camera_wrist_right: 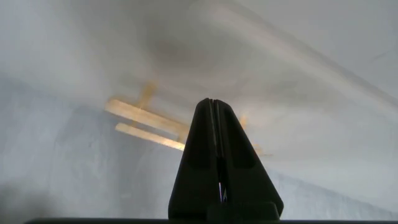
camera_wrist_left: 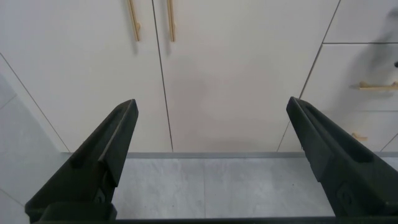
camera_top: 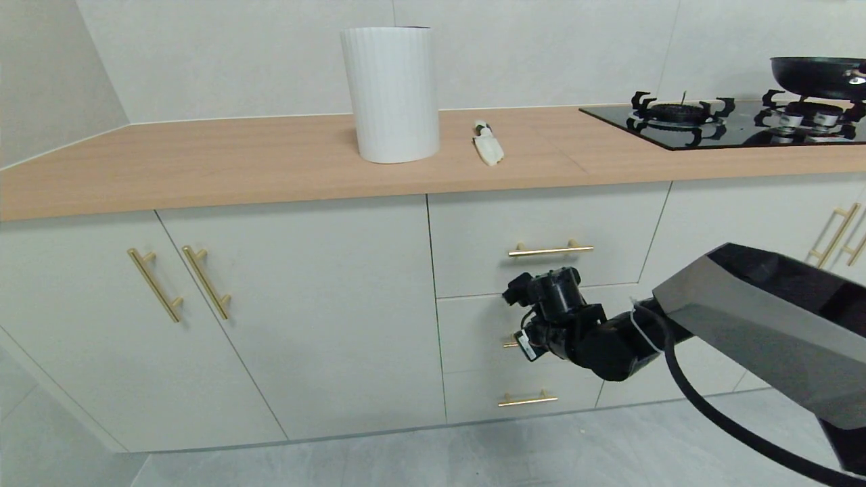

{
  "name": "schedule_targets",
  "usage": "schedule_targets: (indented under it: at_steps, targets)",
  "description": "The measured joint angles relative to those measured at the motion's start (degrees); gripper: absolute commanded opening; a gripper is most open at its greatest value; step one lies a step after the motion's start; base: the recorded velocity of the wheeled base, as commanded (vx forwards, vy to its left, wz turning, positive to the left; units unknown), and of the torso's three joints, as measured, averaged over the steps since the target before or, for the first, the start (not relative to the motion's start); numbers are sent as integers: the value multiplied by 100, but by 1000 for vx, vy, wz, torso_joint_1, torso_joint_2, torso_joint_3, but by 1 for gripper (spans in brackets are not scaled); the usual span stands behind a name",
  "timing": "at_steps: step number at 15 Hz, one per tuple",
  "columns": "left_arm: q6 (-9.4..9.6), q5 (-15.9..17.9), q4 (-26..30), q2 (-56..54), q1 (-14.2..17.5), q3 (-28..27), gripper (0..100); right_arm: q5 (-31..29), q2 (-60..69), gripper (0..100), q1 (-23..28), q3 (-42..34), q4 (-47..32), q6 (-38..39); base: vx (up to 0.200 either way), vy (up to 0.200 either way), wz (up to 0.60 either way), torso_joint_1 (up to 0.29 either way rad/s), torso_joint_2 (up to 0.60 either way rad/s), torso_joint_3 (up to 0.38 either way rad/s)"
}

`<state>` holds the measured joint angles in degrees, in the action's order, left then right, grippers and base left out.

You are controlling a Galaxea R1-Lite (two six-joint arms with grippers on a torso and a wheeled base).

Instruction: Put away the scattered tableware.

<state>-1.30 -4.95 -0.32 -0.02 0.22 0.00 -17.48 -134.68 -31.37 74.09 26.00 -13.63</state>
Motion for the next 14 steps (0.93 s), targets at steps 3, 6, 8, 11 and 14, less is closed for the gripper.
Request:
schedule_targets:
  at_steps: [3,6,8,11,14]
  targets:
    - [0,2,0,0,2,0,100,369,1002,0,-402,-1145,194,2,0,0,0,0,0,0]
    - [0,5,-1,0,2,0,100,533,2236,0,-713,-2589,857,57,0,0,0,0,0,0]
    - [0,0,0,0,2,0,100,662,3009,0,-716,-3663,1348,63,0,0,0,0,0,0]
    - [0,2,0,0,0,0,100,750,4378,0,-494,-4918,1596,61,0,0,0,0,0,0]
    - [0,2,0,0,2,0,100,739,6018,0,-250,-5525,1349,79,0,0,0,0,0,0]
